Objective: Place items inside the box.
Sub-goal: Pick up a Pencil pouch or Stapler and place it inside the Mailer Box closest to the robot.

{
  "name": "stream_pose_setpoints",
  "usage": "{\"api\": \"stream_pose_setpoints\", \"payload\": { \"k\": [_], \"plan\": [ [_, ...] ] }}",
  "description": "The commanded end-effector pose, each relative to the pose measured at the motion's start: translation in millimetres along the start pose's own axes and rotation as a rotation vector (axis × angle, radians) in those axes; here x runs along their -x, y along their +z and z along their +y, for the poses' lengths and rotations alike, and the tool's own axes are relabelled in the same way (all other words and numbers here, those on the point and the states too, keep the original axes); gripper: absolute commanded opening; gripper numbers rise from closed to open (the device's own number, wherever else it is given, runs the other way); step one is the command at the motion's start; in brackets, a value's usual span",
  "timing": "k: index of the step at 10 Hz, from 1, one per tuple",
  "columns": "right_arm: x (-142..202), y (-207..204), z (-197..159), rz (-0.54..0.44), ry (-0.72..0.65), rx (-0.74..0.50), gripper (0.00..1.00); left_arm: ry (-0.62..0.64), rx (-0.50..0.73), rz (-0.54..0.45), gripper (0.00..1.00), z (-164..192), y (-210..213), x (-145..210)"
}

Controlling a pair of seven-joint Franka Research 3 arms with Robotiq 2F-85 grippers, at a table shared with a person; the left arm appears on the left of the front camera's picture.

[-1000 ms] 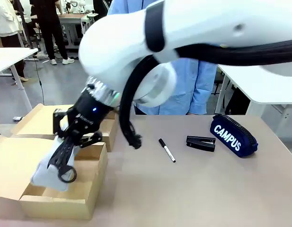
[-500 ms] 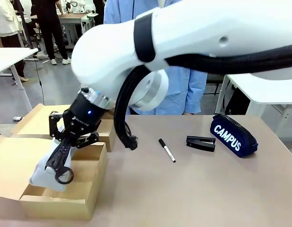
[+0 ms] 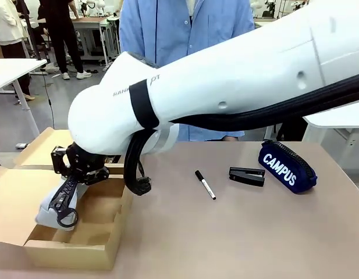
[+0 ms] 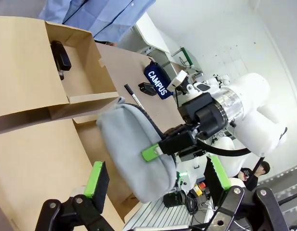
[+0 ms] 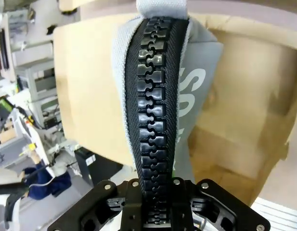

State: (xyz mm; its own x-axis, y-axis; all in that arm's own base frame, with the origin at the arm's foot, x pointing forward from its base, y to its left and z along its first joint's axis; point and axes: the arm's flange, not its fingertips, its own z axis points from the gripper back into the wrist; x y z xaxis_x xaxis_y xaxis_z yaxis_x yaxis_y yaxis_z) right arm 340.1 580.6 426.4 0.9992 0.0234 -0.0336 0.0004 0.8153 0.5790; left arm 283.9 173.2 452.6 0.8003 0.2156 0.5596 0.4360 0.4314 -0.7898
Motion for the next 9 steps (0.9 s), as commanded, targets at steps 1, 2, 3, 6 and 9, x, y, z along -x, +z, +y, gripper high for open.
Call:
{"api": "stream_pose_setpoints", "payload": {
  "k": [1,2,3,6,9],
  "plan": [
    [-1,-11,26,-0.041,-0.015,0.047,0.08,-0.023,0.017,-0.017,1.0,-1,-1,-1],
    [-2,-19,27,-0.032,-0.004,0.066,0.08,-0.023,0.017,-0.017,1.0,-1,-1,-1],
    [-4,-29,26,-0.017,-0.011,0.077,0.08,-0.023,0.017,-0.017,1.0,-1,-1,-1],
    [-9,-55,21,0.024,-0.047,0.138,0.08,-0.023,0.017,-0.017,1.0,-1,-1,-1],
    [-23,-82,10,0.076,-0.085,0.196,0.08,-0.023,0.017,-0.017,1.0,-1,-1,-1]
  ]
}}
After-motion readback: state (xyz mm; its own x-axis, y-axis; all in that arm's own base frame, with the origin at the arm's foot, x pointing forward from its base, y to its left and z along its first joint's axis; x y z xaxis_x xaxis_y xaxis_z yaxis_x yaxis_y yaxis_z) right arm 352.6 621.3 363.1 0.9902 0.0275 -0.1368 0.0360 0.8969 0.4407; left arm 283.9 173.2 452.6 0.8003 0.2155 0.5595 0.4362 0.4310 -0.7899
